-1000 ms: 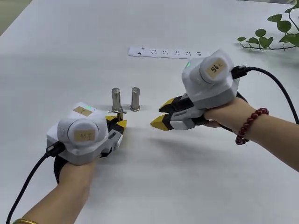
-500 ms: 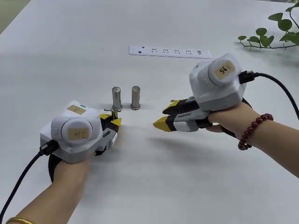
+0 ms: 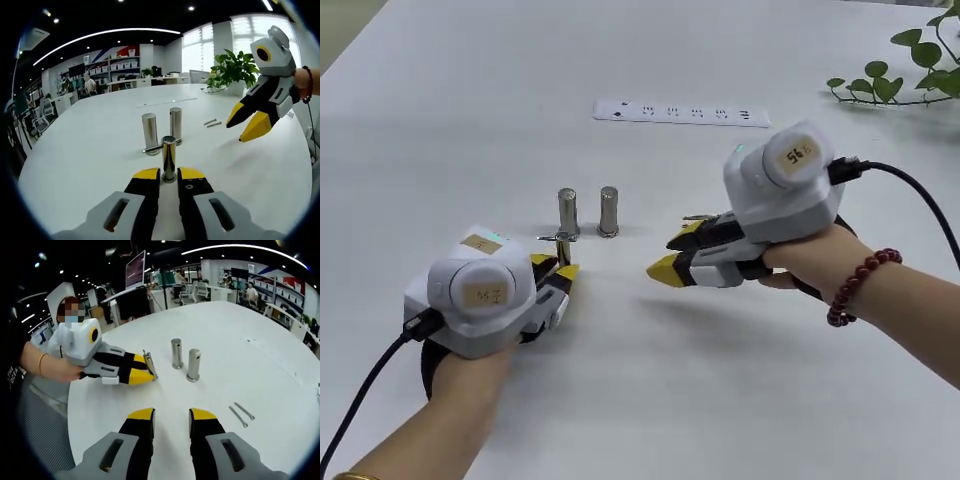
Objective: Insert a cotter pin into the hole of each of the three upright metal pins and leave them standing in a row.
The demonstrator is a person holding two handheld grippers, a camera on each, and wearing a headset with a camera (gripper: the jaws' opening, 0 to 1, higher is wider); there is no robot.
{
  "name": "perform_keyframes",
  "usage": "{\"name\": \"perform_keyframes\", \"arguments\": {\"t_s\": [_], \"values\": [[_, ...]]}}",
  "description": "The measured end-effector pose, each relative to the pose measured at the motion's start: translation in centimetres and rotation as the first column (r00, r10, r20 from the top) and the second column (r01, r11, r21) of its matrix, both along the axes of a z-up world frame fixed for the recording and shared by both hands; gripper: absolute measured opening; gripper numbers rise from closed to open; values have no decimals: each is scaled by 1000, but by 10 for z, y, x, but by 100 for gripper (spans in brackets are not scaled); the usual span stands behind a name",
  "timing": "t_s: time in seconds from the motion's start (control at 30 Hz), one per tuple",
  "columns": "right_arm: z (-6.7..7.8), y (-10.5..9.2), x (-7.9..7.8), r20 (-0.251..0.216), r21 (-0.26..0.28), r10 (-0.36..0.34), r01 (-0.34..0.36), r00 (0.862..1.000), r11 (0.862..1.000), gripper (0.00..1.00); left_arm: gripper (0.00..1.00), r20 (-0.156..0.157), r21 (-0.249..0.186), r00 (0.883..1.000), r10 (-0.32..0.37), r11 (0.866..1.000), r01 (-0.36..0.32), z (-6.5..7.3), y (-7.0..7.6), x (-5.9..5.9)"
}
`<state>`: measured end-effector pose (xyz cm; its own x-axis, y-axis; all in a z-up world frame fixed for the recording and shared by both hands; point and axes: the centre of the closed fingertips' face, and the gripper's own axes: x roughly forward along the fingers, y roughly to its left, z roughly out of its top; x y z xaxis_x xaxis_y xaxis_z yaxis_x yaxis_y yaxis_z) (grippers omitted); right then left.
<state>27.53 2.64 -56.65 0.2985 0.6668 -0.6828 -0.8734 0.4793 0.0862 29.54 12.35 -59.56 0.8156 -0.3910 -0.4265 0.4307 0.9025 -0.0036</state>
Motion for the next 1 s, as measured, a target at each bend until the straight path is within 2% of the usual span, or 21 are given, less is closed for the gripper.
{"name": "perform_keyframes", "arguments": {"t_s": [0.2,0.33,0.4,0.5,0.7,0.8,1.0], "values": [[3,1,3,2,31,-22,22,1000,999,23,19,4,-13,1000,-2,1000,2,5,3,-3],[9,5,6,17,59,-33,32,999,998,24,31,0,-60,1000,7,998,-7,10,3,-5],[12,6,8,25,72,-39,37,999,997,25,36,1,-64,1000,5,998,-4,12,3,-7],[16,10,14,39,98,-55,51,998,994,26,41,5,-80,1000,-4,997,5,17,3,-9],[22,19,28,73,128,-75,65,995,990,27,52,33,-90,999,-24,996,27,29,3,-13],[24,24,36,82,139,-84,72,993,988,27,58,30,-112,999,-19,993,23,34,4,-15],[25,33,45,103,153,-87,71,991,986,26,67,30,-120,999,-33,992,36,40,4,-20]]}}
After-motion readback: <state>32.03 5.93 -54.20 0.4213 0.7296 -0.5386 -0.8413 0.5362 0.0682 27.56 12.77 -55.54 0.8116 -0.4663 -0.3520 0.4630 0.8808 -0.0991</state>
